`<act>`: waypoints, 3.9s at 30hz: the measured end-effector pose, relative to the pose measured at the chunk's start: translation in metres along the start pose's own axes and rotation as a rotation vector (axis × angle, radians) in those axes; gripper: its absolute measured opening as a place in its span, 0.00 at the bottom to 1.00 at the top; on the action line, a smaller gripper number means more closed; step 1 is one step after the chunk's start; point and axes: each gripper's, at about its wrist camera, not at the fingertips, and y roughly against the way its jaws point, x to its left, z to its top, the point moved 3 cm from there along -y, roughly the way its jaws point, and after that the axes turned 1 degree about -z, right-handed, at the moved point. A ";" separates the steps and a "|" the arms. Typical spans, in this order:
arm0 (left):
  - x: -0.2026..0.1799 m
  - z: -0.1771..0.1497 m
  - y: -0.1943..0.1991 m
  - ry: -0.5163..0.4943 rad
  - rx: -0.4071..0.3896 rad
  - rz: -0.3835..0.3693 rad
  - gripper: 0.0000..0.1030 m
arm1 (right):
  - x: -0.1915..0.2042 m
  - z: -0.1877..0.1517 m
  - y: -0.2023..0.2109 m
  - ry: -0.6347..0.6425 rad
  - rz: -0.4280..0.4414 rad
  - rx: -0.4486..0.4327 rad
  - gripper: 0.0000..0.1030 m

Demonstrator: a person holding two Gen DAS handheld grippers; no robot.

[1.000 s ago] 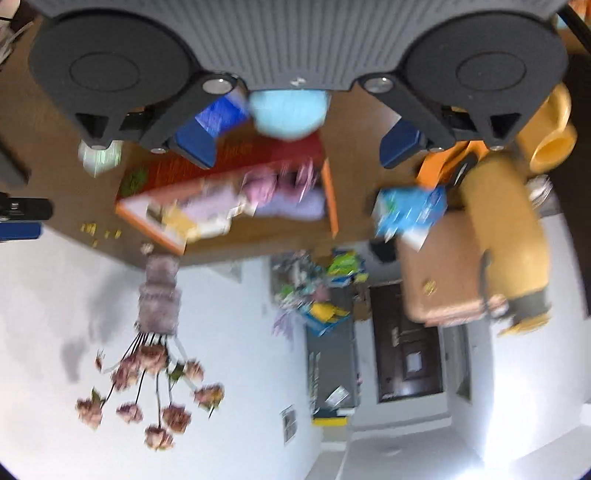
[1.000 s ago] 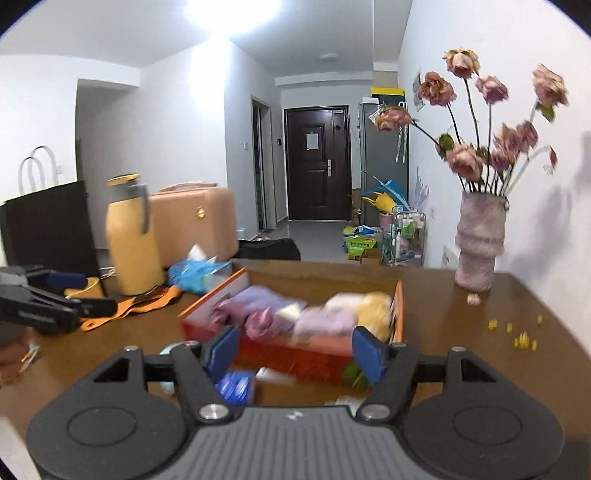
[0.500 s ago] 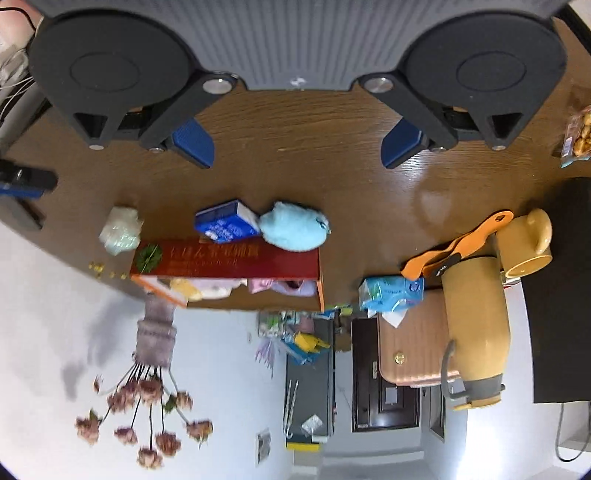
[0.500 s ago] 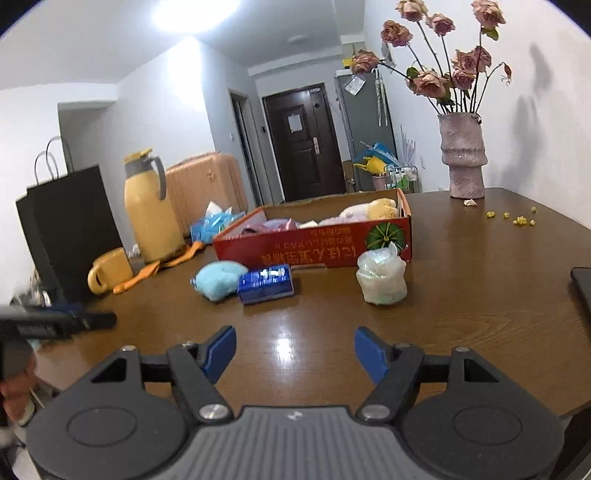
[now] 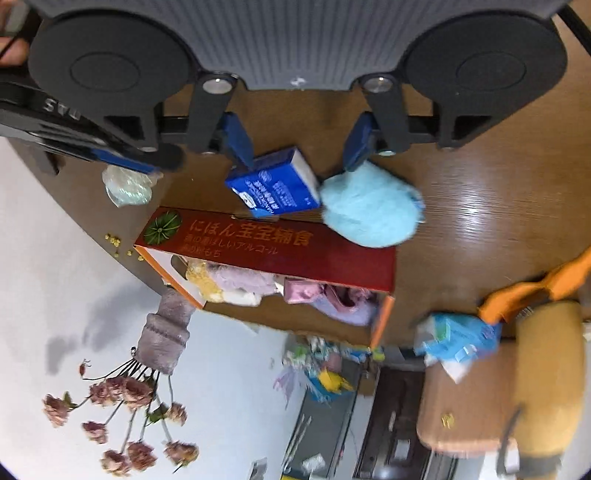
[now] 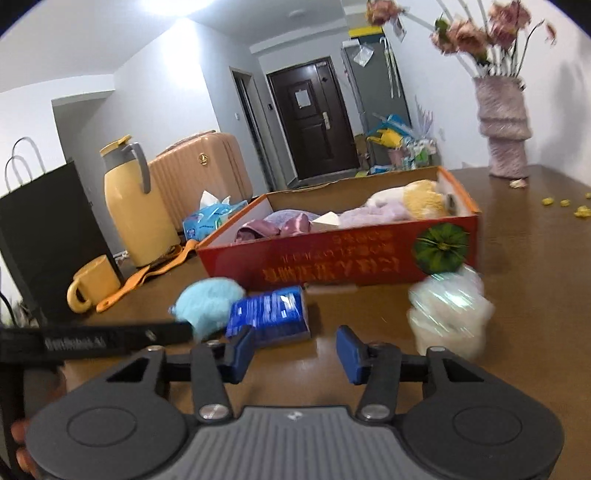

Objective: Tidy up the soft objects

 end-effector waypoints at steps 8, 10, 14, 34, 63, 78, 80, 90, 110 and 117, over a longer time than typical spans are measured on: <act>0.018 0.016 -0.056 0.133 0.109 -0.134 0.22 | -0.008 0.022 -0.081 -0.070 0.037 0.080 0.28; 0.022 0.014 -0.062 0.150 0.116 -0.142 0.21 | -0.010 0.018 -0.089 -0.096 0.046 0.100 0.24; 0.024 0.012 -0.059 0.169 0.120 -0.150 0.19 | -0.012 0.013 -0.081 -0.104 0.047 0.096 0.17; -0.006 -0.056 0.030 0.065 0.144 -0.187 0.25 | 0.001 -0.063 0.039 -0.211 0.067 0.087 0.20; 0.042 0.131 -0.137 -0.156 0.134 0.062 0.17 | 0.003 0.111 -0.191 -0.043 0.039 0.288 0.16; 0.032 0.137 -0.044 -0.302 -0.025 0.126 0.51 | -0.017 0.142 -0.100 0.004 -0.030 0.138 0.42; 0.033 0.139 -0.017 -0.302 -0.077 0.146 0.62 | -0.025 0.147 -0.063 0.027 -0.071 0.081 0.50; 0.029 0.118 0.071 -0.275 -0.178 0.169 0.71 | -0.042 0.128 0.053 0.015 -0.126 -0.060 0.56; 0.060 -0.035 0.093 -0.024 -0.013 0.078 0.76 | 0.012 -0.036 0.087 0.000 -0.058 -0.030 0.58; 0.077 -0.015 0.057 -0.017 0.004 0.089 0.76 | 0.017 -0.027 0.040 -0.008 -0.038 0.033 0.58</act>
